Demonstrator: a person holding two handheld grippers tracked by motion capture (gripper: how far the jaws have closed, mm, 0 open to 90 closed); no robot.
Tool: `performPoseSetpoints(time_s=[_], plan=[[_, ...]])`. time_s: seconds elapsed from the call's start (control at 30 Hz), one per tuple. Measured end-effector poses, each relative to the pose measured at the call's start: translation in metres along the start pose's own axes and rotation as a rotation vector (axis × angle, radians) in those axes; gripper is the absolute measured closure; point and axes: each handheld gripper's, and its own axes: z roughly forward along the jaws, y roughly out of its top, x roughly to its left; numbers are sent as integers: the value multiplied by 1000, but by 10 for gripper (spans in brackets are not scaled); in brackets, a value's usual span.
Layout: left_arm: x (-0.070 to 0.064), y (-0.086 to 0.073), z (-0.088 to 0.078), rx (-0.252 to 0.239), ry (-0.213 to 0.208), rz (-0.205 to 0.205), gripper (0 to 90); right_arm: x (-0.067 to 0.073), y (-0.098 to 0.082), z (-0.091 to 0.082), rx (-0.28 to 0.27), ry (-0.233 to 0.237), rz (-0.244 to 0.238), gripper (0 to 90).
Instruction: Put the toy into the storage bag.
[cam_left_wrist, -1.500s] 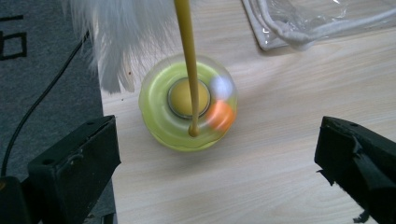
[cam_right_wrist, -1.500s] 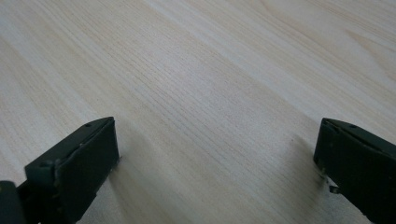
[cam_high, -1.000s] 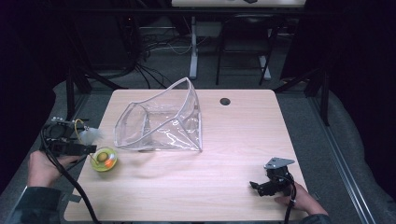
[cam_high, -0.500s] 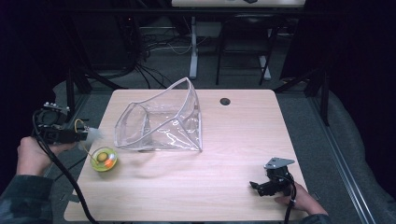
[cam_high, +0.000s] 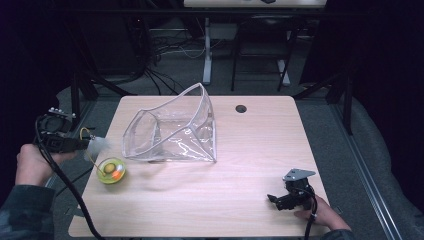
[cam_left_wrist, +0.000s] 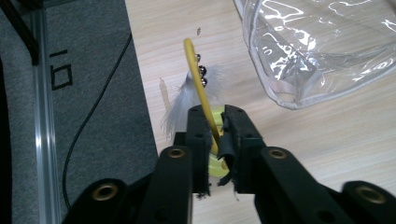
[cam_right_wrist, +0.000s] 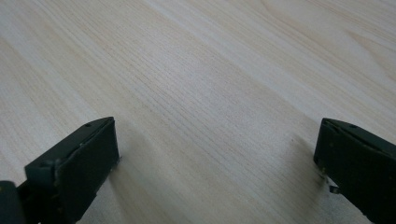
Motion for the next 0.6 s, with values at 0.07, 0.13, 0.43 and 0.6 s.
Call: performPoseSetpoints(time_s=[0.07, 0.13, 0.43, 0.6], plan=[[0, 0, -1, -5, 4, -1, 872, 0, 0, 0, 0, 0, 0, 0], [0, 0, -1, -5, 14, 1, 880, 0, 0, 0, 0, 0, 0, 0], [-1, 1, -3, -8, 17, 15, 884, 0, 0, 0, 0, 0, 0, 0], [-1, 2, -5, -4, 13, 30, 884, 0, 0, 0, 1, 0, 0, 0]])
